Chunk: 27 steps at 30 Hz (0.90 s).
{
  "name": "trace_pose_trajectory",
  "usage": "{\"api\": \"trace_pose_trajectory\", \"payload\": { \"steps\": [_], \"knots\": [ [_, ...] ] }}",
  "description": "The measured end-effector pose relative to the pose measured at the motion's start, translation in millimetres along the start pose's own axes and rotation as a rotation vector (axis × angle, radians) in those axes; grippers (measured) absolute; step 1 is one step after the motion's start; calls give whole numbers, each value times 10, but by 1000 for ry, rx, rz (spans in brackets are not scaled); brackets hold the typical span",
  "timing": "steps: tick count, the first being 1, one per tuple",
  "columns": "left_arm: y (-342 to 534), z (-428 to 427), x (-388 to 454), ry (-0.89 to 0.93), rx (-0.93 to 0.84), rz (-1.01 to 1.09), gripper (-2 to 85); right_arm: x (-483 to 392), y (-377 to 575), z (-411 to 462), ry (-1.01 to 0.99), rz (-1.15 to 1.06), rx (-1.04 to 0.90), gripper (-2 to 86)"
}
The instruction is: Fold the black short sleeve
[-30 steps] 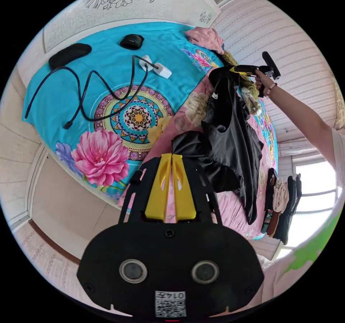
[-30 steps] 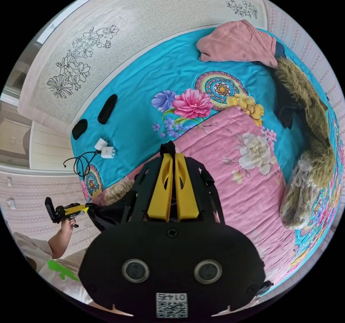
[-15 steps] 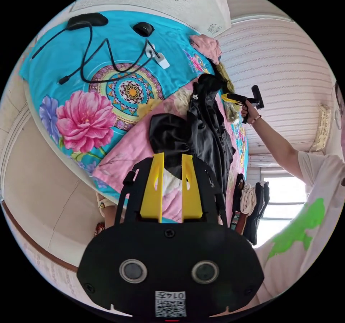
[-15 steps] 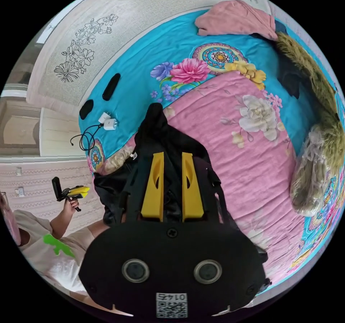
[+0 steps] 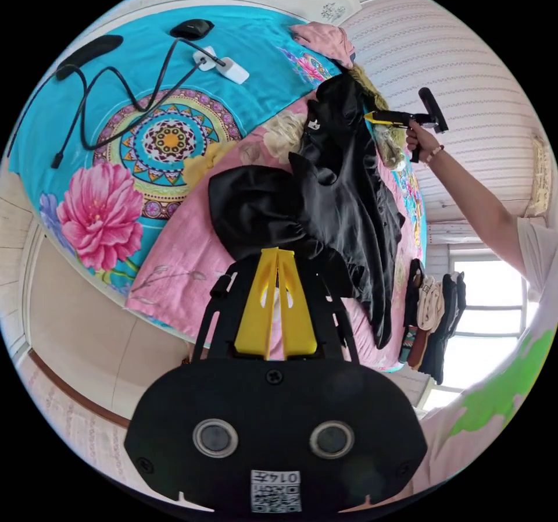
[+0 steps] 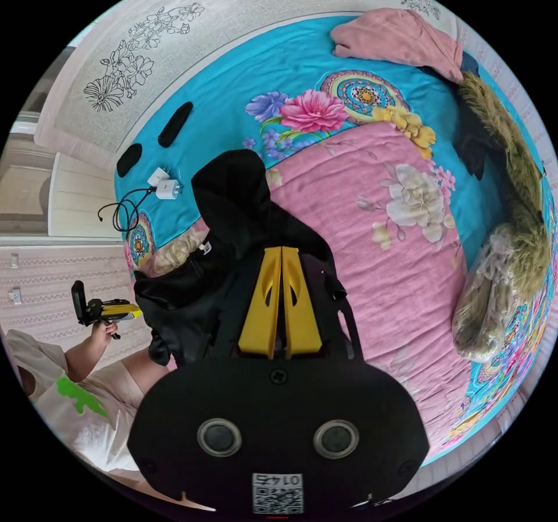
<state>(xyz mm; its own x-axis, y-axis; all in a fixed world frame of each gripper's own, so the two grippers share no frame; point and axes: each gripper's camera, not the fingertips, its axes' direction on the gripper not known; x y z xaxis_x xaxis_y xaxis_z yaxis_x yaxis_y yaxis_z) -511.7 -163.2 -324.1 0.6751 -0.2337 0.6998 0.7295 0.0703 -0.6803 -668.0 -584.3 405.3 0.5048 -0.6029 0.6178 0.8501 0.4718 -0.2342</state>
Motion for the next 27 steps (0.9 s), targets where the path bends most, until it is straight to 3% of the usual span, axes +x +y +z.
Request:
{"api": "trace_pose_trajectory", "payload": {
  "steps": [3, 7, 13, 19, 27],
  "knots": [
    [32, -26, -2, -64, -17, 37, -10, 49, -44, -85, -1, -3, -5, -3],
    [90, -35, -30, 10, -16, 44, -9, 62, 41, -30, 12, 14, -97, -1],
    [157, -85, -81, 112, -36, 106, 16, -53, 801, -365, -33, 114, -12, 3],
    [234, -254, -242, 164, -86, 200, 58, -454, 2147, -652, -44, 192, 55, 1],
    [751, -555, -103, 24, -37, 265, 40, -1093, 4197, -469, -94, 267, 93, 1]
  ]
}}
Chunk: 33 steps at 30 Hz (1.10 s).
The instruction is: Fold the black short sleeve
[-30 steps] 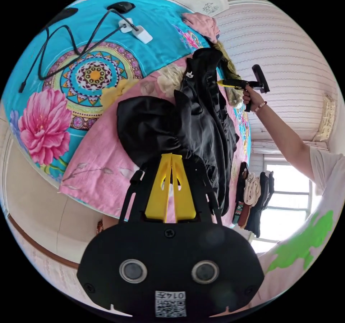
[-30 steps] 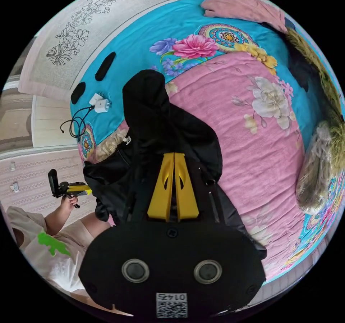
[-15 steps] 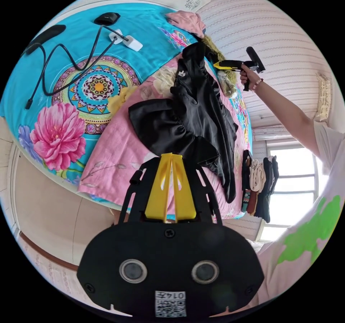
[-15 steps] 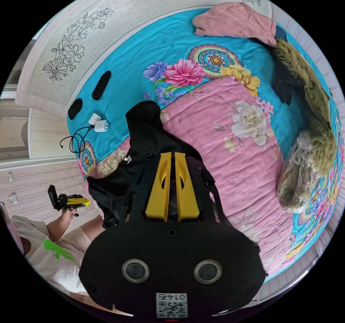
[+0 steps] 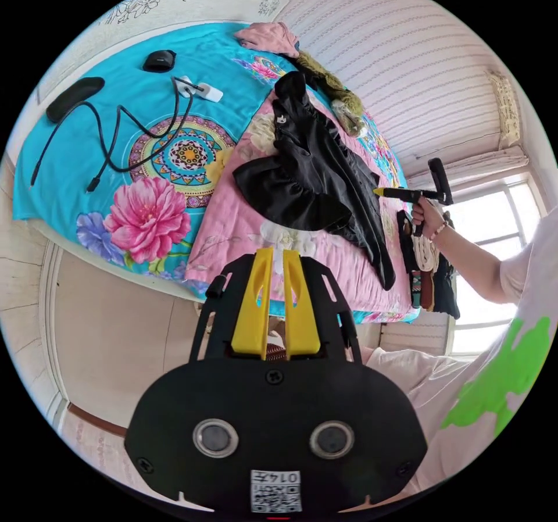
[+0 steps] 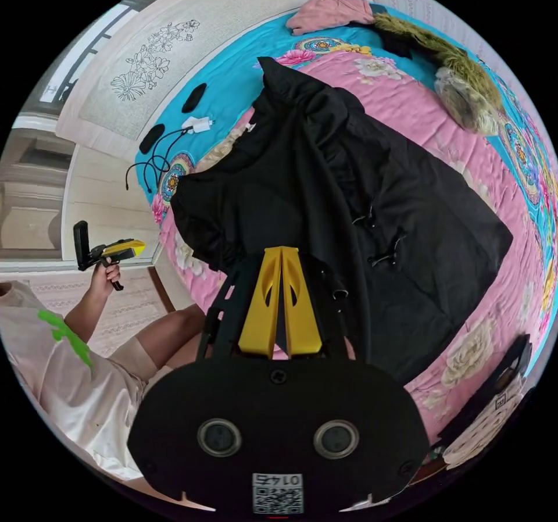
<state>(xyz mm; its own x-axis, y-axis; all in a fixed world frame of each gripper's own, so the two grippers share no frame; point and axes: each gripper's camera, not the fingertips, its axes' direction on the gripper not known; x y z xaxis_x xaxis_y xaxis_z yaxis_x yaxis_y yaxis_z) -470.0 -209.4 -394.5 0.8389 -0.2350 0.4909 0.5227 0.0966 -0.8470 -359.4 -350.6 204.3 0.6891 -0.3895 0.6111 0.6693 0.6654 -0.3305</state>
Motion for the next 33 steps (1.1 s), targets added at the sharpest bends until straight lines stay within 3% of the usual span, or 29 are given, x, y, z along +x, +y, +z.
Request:
{"api": "trace_pose_trajectory", "payload": {
  "steps": [4, 8, 14, 20, 25, 30, 33],
  "knots": [
    [158, -73, 293, -90, 73, 73, 47, 66, 569, -57, -30, -13, 66, 24],
    [231, 1, 483, -203, 143, 162, 55, -61, 1063, -94, -67, -104, 105, 100],
    [441, 82, 732, -188, 198, 249, 50, -483, 1991, 86, 125, -230, 133, 87],
    [729, 65, 1111, -194, 252, 314, 61, -460, 2592, -29, 206, -117, 196, 62],
    [661, 310, 1375, -220, 226, 390, 93, -183, 3317, -414, 223, -15, 197, 142],
    [403, 766, 1702, -267, 132, 495, 111, 516, 4451, -991, 360, 218, 260, 151],
    [253, 1078, 1941, -354, 89, 570, 102, 974, 4953, -1101, 302, 384, 221, 163]
  ]
}}
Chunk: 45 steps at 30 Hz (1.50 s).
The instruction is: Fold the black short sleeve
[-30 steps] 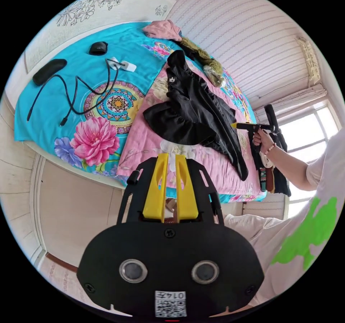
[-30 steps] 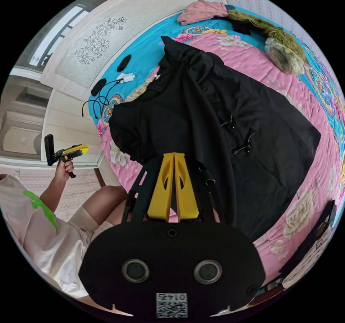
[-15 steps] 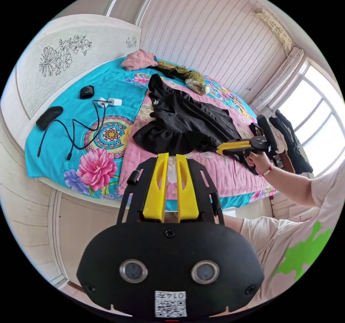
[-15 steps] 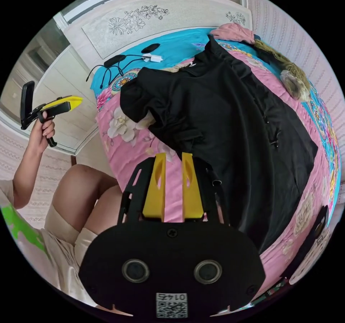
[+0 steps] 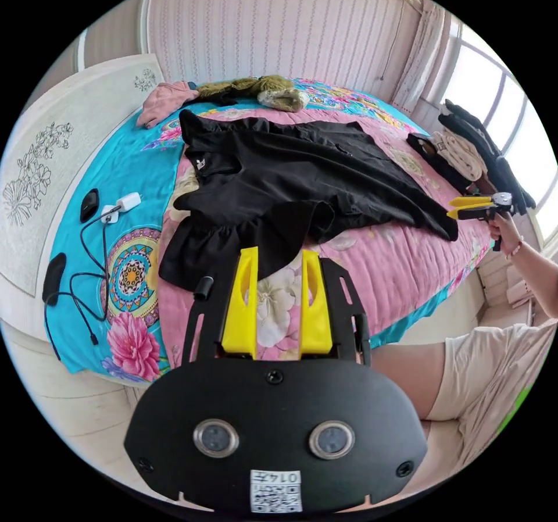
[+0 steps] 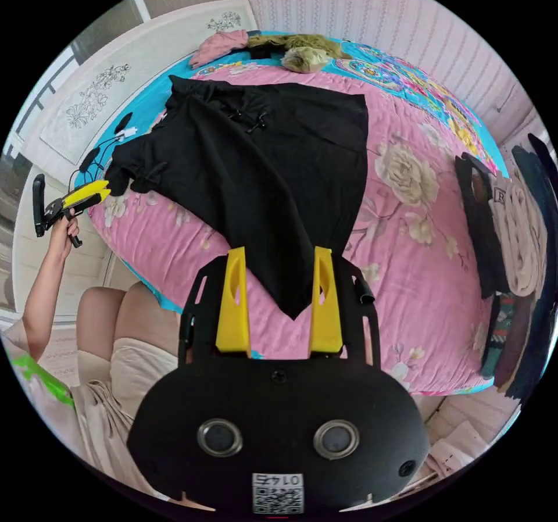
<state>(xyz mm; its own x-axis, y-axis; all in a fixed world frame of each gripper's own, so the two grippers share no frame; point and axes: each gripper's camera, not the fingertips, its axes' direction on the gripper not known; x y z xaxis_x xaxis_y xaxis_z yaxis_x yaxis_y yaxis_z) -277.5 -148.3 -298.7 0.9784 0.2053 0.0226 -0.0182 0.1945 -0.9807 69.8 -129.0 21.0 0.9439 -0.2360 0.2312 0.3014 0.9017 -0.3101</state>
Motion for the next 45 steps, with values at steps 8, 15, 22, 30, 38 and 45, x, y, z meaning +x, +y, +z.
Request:
{"api": "trace_pose_trajectory", "payload": {
  "steps": [8, 15, 22, 30, 38, 45],
  "knots": [
    [-246, 350, 131, -72, -127, -4, -7, 769, 419, 118, -259, 148, -93, 90],
    [-67, 45, 35, -57, -125, -85, -6, 1256, 567, -143, -362, 152, -56, 13],
    [-214, 20, 464, 11, -29, 57, 107, 1495, 614, -327, -324, 109, -51, 63],
    [-544, 430, 714, -229, -155, 109, 3, 1497, 553, -90, -371, 158, -77, 26],
    [-152, -344, 386, -117, -95, -7, -10, 1423, 388, -336, -456, -36, -156, 4],
    [159, -241, 201, -60, -218, -74, -8, 1261, 217, 33, -232, -62, -397, 62]
  ]
}}
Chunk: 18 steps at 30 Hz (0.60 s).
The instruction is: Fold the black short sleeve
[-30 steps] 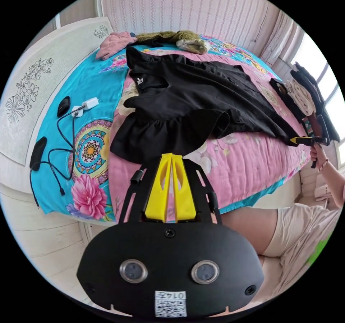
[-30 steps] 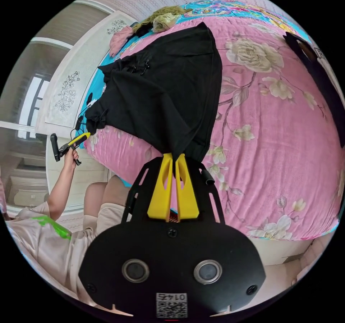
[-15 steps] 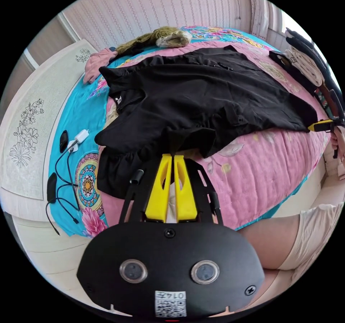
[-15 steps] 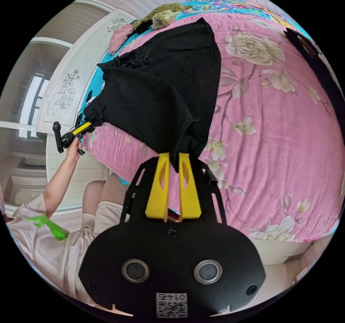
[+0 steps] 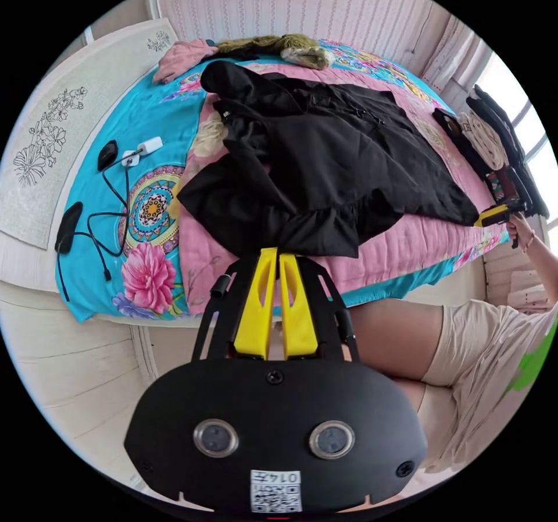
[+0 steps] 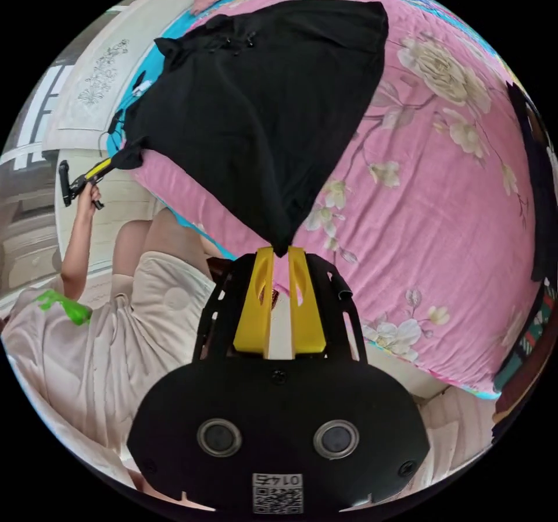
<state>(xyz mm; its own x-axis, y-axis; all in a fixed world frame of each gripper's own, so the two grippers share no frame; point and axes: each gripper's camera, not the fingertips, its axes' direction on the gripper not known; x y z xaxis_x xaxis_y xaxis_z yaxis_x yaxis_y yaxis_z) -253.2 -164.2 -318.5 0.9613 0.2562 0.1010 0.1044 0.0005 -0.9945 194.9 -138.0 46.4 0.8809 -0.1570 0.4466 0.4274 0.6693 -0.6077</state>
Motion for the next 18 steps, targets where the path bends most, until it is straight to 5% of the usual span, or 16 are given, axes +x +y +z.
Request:
{"api": "trace_pose_trajectory", "payload": {
  "steps": [10, 18],
  "knots": [
    [317, -295, -399, 26, 144, -166, 46, -40, -342, -132, -85, 152, 180, 16],
    [210, -294, -934, 21, 230, -218, 62, -1225, -1586, -245, -139, -201, 344, 11]
  ]
}}
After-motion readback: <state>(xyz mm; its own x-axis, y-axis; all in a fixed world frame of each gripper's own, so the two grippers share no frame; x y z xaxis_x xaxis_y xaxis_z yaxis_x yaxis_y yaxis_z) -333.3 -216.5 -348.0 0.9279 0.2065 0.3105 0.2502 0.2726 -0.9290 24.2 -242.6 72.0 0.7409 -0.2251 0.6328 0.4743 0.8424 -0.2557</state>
